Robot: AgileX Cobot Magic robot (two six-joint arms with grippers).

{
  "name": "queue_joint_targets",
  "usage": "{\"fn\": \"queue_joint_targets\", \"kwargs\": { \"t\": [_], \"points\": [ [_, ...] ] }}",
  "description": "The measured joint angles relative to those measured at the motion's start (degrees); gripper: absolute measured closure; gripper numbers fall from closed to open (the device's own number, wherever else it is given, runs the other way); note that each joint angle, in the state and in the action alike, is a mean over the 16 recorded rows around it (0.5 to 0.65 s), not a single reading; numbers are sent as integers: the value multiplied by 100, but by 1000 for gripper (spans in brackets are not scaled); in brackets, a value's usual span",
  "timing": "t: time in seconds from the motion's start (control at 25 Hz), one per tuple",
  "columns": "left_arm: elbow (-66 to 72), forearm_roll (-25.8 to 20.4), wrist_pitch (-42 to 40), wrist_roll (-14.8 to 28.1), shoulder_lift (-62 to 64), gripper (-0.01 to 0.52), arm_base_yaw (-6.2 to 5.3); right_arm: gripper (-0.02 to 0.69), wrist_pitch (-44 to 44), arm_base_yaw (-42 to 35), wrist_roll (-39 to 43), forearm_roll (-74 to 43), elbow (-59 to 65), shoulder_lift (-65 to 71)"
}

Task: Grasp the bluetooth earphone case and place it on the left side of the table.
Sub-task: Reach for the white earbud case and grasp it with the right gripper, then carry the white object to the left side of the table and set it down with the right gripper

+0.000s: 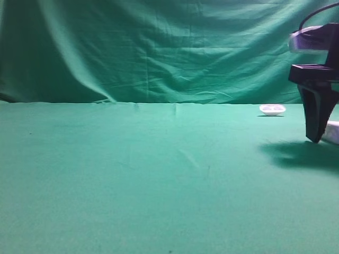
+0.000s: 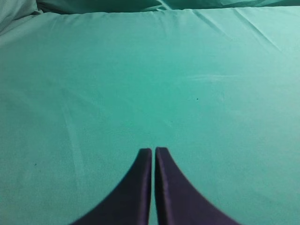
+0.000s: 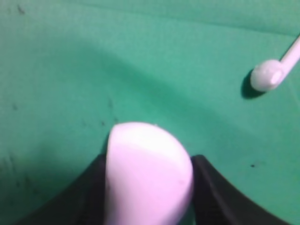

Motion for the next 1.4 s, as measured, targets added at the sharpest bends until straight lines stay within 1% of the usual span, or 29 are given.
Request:
{"fn": "queue_joint_targets", "kwargs": {
  "t": [0.16,0.32,0.56,0.8,0.92,1.08,1.4],
  "points": [
    [0,0,0,0,0,514,0,335,296,195,61,50,-417,-1],
    [0,0,0,0,0,514,0,340,718,579,102,221,-1206,80],
    [0,0,0,0,0,514,0,340,1426,1487,97,524,-3059,608],
    [0,0,0,0,0,514,0,340,1830,2534,2,759,-5057,1646],
    [0,0,0,0,0,514,0,340,1880,2990,-49,787,-5836,2250],
    [0,0,0,0,0,514,0,340,1757,3488,-123,798,-6518,2955],
    [0,0,0,0,0,514,0,340,1195,4003,-245,853,-6967,3779]
  ]
}}
